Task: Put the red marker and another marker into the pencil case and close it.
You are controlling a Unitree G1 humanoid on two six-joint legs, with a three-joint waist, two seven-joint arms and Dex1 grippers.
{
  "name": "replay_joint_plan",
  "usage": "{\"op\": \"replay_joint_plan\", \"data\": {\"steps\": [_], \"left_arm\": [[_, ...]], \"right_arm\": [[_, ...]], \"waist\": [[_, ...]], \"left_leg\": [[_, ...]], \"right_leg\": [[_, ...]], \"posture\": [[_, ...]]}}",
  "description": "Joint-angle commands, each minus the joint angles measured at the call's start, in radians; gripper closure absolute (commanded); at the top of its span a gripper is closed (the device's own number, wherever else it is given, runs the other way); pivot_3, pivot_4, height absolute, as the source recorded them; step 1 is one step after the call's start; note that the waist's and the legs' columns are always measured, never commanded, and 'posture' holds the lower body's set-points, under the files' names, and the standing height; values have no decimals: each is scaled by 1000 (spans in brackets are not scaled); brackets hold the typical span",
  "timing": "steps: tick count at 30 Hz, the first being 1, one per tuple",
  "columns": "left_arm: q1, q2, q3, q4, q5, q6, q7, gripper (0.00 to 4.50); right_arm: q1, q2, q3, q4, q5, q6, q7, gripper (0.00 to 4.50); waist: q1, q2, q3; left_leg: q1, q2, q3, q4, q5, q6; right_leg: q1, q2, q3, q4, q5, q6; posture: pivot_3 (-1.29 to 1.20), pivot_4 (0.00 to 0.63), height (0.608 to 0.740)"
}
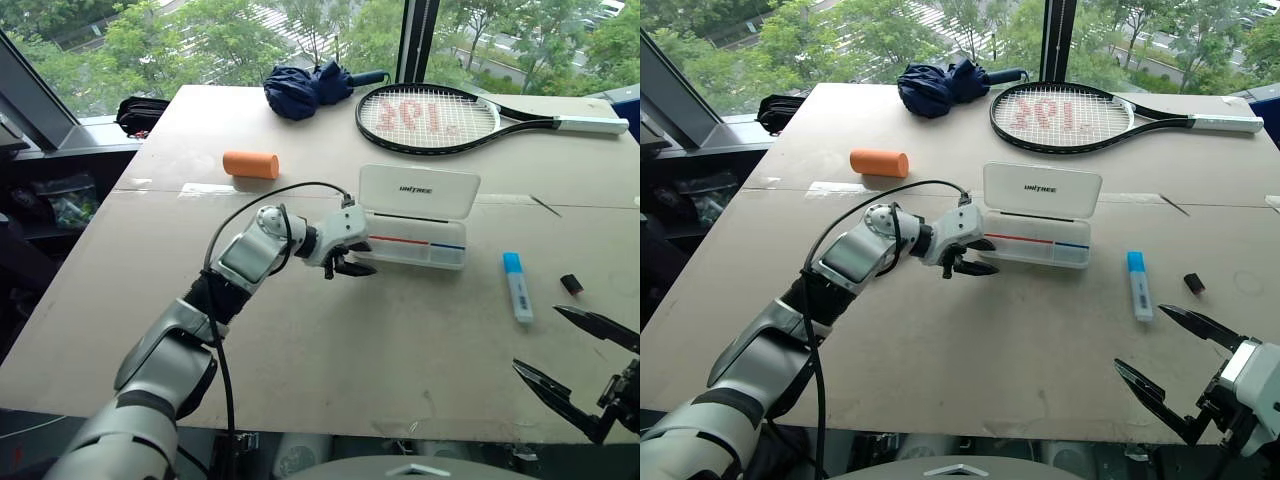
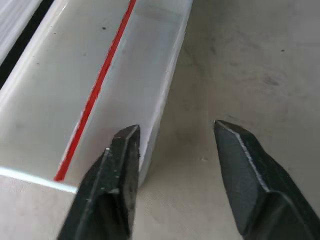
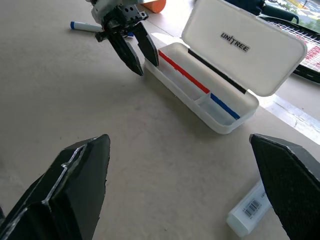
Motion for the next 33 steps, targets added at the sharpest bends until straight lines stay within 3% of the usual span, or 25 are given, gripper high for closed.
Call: {"op": "replay_joint_plan", "data": {"steps": [1, 2, 8, 14, 22, 25, 30, 33], "left_arm": [[-29, -51, -25, 142, 70, -118, -43, 4034], [-36, -62, -21, 166, 79, -137, -50, 4450], [-44, -64, 8, 192, 99, -197, -131, 4450], [81, 67, 42, -98, 22, -68, -289, 4450], [215, 129, 61, -382, 22, 149, -209, 4450], [242, 139, 73, -437, 6, 190, -191, 3631], [298, 179, 209, -567, -98, 305, -145, 1359], [408, 225, 347, -646, -187, 358, -114, 1359]], "right_arm": [[35, 32, 1, -22, -15, -50, -4, 0], [41, 38, 3, -23, -19, -56, -4, 0], [76, 65, 20, -32, -33, -88, -9, 0], [107, 67, 26, -35, -25, -99, -7, 0], [113, 54, 50, -26, -33, -101, -3, 0], [111, 38, 48, -17, -31, -100, 5, 0], [110, 18, 40, -16, -13, -94, 6, 0], [106, 13, 49, -12, -10, -93, 4, 0]], "waist": [[-1, 0, 0], [-1, 0, 0], [-1, 1, -1], [-14, 1, -1], [0, 2, -1], [-1, 2, -1], [-3, 2, -1], [-6, 3, -1]], "left_leg": [[0, 0, 0, 0, 0, 0], [0, 0, 0, 0, 0, 0], [0, 1, 0, 0, 0, 1], [1, 4, 0, 0, 0, 1], [0, 4, 0, 1, -1, 1], [0, 4, 0, 1, -1, 1], [0, 5, 0, 1, -1, 1], [0, 6, 0, 1, -1, 1]], "right_leg": [[0, 0, 0, 0, 0, 0], [0, 0, 0, 0, 0, 0], [0, 0, 0, 0, 0, 0], [0, 1, 0, 1, 0, 0], [0, 0, 0, 1, 0, 0], [0, 0, 0, 1, 0, 0], [0, 0, 0, 1, 0, 0], [-1, 0, 0, 1, 0, 0]], "posture": [[0, 150, 730], [0, 150, 730], [0, 150, 730], [0, 150, 730], [0, 150, 730], [0, 150, 730], [0, 150, 730], [0, 150, 730]]}}
